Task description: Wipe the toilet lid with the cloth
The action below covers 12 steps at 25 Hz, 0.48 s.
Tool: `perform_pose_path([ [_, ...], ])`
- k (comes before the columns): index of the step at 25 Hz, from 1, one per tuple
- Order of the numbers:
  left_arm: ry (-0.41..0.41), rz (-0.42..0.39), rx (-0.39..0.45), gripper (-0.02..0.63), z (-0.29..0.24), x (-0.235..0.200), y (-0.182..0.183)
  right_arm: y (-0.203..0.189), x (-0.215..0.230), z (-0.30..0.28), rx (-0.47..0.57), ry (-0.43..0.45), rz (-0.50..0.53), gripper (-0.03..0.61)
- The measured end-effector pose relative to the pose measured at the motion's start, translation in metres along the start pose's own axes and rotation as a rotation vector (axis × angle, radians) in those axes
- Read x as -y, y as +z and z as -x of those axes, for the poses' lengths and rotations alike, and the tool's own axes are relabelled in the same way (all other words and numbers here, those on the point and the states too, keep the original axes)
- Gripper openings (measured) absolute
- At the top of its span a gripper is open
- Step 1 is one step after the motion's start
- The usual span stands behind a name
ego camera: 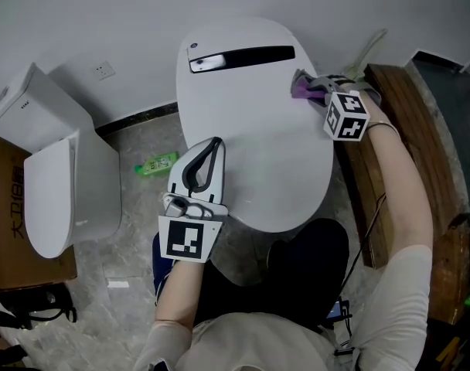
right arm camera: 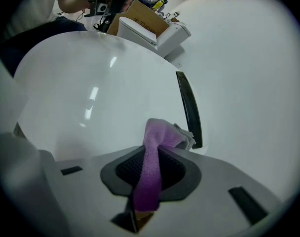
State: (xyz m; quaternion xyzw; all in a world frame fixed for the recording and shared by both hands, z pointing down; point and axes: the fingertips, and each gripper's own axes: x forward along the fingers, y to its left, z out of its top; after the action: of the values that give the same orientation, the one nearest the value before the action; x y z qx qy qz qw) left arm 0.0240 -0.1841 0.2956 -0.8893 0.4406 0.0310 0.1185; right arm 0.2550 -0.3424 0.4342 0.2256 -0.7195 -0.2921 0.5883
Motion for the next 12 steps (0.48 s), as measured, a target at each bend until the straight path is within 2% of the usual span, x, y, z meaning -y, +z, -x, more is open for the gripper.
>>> perform_pose_path([
  [12,-0.056,0.020,0.036,0.015,0.011,0.014,0.008,0.019,-0.099,0.065,0.050,0.082,0.019,0.083],
])
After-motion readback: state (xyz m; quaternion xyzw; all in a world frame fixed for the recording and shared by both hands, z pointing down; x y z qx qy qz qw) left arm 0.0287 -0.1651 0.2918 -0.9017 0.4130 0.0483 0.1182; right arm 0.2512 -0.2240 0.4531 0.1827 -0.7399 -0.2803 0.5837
